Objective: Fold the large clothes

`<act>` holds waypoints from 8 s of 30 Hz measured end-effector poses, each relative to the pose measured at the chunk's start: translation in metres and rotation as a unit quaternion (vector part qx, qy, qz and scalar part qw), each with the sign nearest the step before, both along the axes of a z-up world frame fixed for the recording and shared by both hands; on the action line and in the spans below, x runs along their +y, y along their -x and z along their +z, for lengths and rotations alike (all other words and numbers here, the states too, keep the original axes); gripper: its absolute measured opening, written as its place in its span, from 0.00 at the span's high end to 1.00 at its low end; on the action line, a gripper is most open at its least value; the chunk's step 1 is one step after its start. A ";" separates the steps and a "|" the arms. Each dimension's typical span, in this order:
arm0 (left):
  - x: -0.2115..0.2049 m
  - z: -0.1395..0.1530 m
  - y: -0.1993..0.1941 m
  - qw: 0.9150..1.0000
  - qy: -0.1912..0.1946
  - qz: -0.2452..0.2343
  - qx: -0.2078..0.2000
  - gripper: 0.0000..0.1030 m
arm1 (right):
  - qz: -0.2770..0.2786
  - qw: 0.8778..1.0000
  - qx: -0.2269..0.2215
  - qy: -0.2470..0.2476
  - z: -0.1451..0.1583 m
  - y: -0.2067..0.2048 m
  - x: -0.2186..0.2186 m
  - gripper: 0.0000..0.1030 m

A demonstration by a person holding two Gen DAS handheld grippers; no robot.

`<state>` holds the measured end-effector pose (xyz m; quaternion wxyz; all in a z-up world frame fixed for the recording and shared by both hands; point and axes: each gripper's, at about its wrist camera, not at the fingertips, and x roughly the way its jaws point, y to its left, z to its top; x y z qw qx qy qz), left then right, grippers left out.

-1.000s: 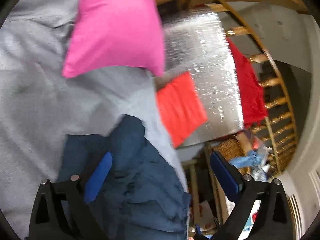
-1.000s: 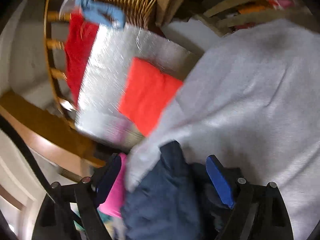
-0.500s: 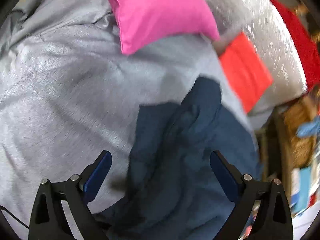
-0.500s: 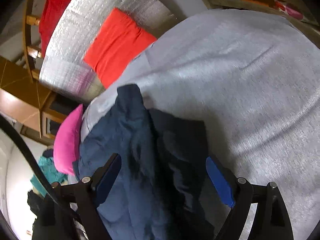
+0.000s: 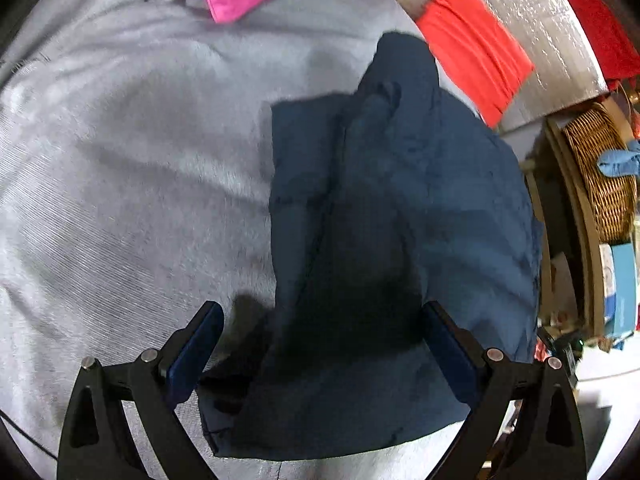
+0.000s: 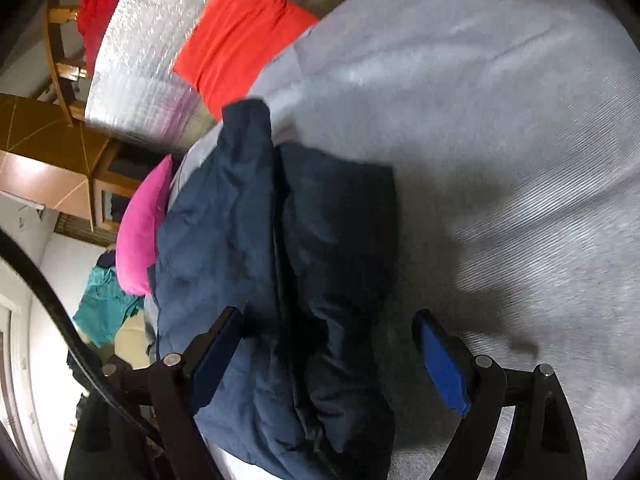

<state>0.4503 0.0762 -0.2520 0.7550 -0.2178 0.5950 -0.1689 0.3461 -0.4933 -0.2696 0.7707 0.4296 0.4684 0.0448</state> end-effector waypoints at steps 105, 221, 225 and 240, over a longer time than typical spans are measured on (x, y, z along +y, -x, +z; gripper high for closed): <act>-0.064 0.083 0.028 0.969 -0.086 0.058 -0.222 0.29 | -0.024 0.956 -0.142 0.257 0.121 -0.002 0.116 0.51; -0.078 0.002 0.184 0.986 -0.053 0.084 -0.135 0.27 | -0.014 0.998 -0.053 0.013 0.023 0.108 0.202 0.47; -0.085 0.011 0.194 0.979 -0.098 0.066 -0.165 0.27 | -0.053 0.998 -0.038 -0.002 0.023 0.125 0.178 0.39; -0.089 0.019 0.208 0.969 -0.143 0.058 -0.192 0.27 | -0.176 0.975 -0.102 0.087 0.037 0.157 0.125 0.59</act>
